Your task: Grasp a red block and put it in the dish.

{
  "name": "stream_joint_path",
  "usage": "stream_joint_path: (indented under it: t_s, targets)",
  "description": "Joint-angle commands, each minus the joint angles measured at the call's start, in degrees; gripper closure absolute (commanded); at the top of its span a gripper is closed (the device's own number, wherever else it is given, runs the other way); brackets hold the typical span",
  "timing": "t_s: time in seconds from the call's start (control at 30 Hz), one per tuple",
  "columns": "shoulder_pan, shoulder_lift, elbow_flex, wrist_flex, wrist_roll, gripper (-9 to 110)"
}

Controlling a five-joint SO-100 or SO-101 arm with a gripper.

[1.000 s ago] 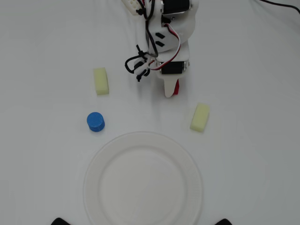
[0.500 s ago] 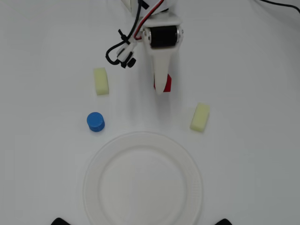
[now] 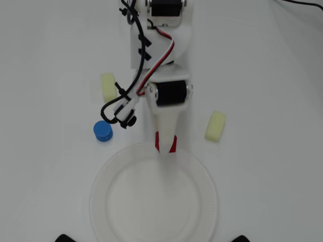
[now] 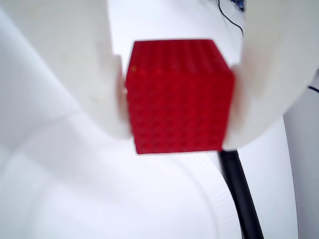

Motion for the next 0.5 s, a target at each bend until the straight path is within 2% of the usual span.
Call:
stream_joint_path:
  t_s: [0.0, 0.13, 0.47]
  targets:
    - [0.4, -6.5, -13.4, 1.6, 1.1, 101]
    - [0.6, -15.1, -21.4, 3.2, 2.3, 101]
    - [2.4, -26.1, -27.4, 3.3, 2.4, 101]
